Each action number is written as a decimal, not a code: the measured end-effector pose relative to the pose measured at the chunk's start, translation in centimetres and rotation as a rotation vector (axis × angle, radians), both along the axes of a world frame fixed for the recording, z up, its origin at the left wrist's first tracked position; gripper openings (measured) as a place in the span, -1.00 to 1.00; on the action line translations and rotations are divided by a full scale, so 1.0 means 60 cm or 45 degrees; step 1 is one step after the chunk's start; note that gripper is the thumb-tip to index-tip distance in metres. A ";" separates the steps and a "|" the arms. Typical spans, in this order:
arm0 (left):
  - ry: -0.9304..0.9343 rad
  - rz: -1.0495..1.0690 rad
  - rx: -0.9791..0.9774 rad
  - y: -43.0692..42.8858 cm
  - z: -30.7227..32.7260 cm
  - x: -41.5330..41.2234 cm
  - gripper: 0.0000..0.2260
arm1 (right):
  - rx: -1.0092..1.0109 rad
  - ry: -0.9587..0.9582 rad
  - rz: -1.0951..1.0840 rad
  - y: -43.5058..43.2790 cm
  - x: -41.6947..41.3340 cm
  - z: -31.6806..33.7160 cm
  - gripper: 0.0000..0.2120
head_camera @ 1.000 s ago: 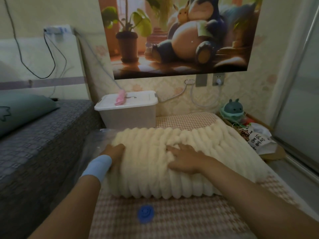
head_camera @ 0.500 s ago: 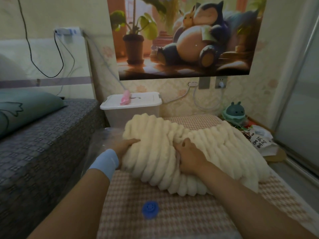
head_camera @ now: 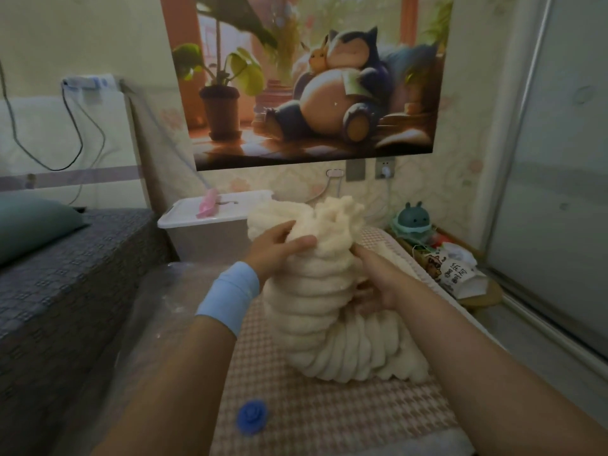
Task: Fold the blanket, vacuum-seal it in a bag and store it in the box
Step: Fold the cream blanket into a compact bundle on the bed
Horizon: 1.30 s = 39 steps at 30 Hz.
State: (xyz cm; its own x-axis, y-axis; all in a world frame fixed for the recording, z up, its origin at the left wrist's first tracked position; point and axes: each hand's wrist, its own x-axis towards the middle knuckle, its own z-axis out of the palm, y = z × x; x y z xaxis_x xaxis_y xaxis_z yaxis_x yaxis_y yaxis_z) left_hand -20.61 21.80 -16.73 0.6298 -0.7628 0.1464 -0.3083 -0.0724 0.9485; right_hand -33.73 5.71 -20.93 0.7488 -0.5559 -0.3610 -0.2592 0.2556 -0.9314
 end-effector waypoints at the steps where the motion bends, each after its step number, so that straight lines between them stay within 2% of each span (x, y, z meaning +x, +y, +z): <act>1: -0.093 0.008 0.014 -0.015 -0.002 -0.015 -0.43 | -0.111 -0.035 -0.209 -0.020 -0.007 0.010 -0.36; 3: -0.232 -0.012 0.036 -0.047 -0.006 -0.047 -0.49 | -0.223 -0.251 -0.436 -0.056 -0.025 0.038 -0.49; 4: -0.299 -0.050 0.080 -0.065 -0.011 -0.063 -0.46 | -0.312 -0.341 -0.438 -0.068 -0.032 0.051 -0.52; 6: -0.515 -0.143 0.272 -0.111 -0.029 -0.101 -0.41 | -0.641 -0.401 -0.266 -0.077 -0.048 0.063 -0.45; 8: -0.739 -0.336 0.575 -0.148 -0.048 -0.137 -0.38 | -0.912 -0.263 -0.032 -0.085 -0.055 0.032 -0.48; 9: -0.770 -0.463 0.668 -0.162 -0.054 -0.149 -0.38 | -0.991 -0.110 0.042 -0.101 -0.059 0.002 -0.53; 10: -0.693 -0.565 0.704 -0.170 -0.055 -0.155 -0.42 | -1.040 0.019 0.105 -0.117 -0.068 -0.027 -0.56; 12: -0.380 -0.597 0.643 -0.171 -0.048 -0.152 -0.53 | -1.014 0.173 0.138 -0.145 -0.089 -0.062 -0.48; 13: -0.293 -0.509 0.574 -0.168 -0.040 -0.146 -0.55 | -1.006 0.196 0.118 -0.152 -0.099 -0.067 -0.43; 16: -0.255 -0.115 0.184 -0.168 -0.021 -0.111 -0.71 | -1.025 0.225 0.063 -0.157 -0.112 -0.078 -0.42; 17: -0.379 0.002 0.133 -0.170 -0.022 -0.099 -0.74 | -1.020 0.210 0.055 -0.156 -0.114 -0.082 -0.43; 18: -0.579 0.085 0.231 -0.174 -0.029 -0.087 -0.67 | -1.014 0.186 0.049 -0.155 -0.118 -0.086 -0.44; 19: -0.751 0.098 0.457 -0.176 -0.040 -0.082 -0.52 | -1.004 0.172 0.036 -0.157 -0.121 -0.092 -0.44; 20: -0.839 0.065 0.695 -0.176 -0.062 -0.079 -0.34 | -1.003 0.163 0.010 -0.159 -0.123 -0.098 -0.41; 21: -0.825 0.018 0.841 -0.180 -0.087 -0.077 -0.22 | -1.000 0.186 -0.038 -0.161 -0.125 -0.105 -0.33; 22: -0.750 -0.015 0.868 -0.183 -0.112 -0.076 -0.15 | -0.981 0.224 -0.119 -0.166 -0.124 -0.116 -0.15; 23: -0.681 -0.026 0.804 -0.186 -0.132 -0.073 -0.12 | -0.858 0.269 -0.229 -0.174 -0.122 -0.132 0.10; 24: -0.628 -0.015 0.723 -0.187 -0.145 -0.067 -0.09 | -0.633 0.275 -0.332 -0.178 -0.119 -0.144 0.34; 25: -0.586 0.021 0.637 -0.187 -0.150 -0.063 -0.06 | -0.370 0.260 -0.395 -0.187 -0.116 -0.157 0.50; 26: -0.523 0.074 0.574 -0.186 -0.151 -0.057 0.01 | -0.156 0.222 -0.407 -0.190 -0.115 -0.163 0.56; 27: -0.461 0.119 0.554 -0.181 -0.147 -0.052 0.07 | 0.000 0.191 -0.358 -0.190 -0.115 -0.160 0.55; 29: -0.234 0.182 0.678 -0.164 -0.138 -0.042 0.17 | 0.155 0.126 -0.223 -0.195 -0.116 -0.160 0.39; 31: 0.188 0.168 0.920 -0.142 -0.128 -0.039 0.24 | 0.201 0.125 -0.137 -0.203 -0.115 -0.163 0.26; 33: 0.502 0.139 0.886 -0.127 -0.120 -0.036 0.29 | 0.152 0.144 -0.159 -0.213 -0.108 -0.165 0.21; 35: 0.475 0.157 0.699 -0.133 -0.113 -0.024 0.20 | 0.110 0.040 -0.194 -0.204 -0.101 -0.151 0.04; 36: 0.368 0.205 0.590 -0.140 -0.112 -0.019 0.11 | 0.083 -0.054 -0.249 -0.191 -0.102 -0.137 -0.07; 37: 0.243 0.263 0.462 -0.145 -0.109 -0.015 0.03 | 0.060 -0.115 -0.295 -0.180 -0.100 -0.133 -0.09; 39: 0.091 0.333 0.190 -0.159 -0.096 -0.008 -0.19 | 0.105 -0.134 -0.455 -0.174 -0.090 -0.152 0.12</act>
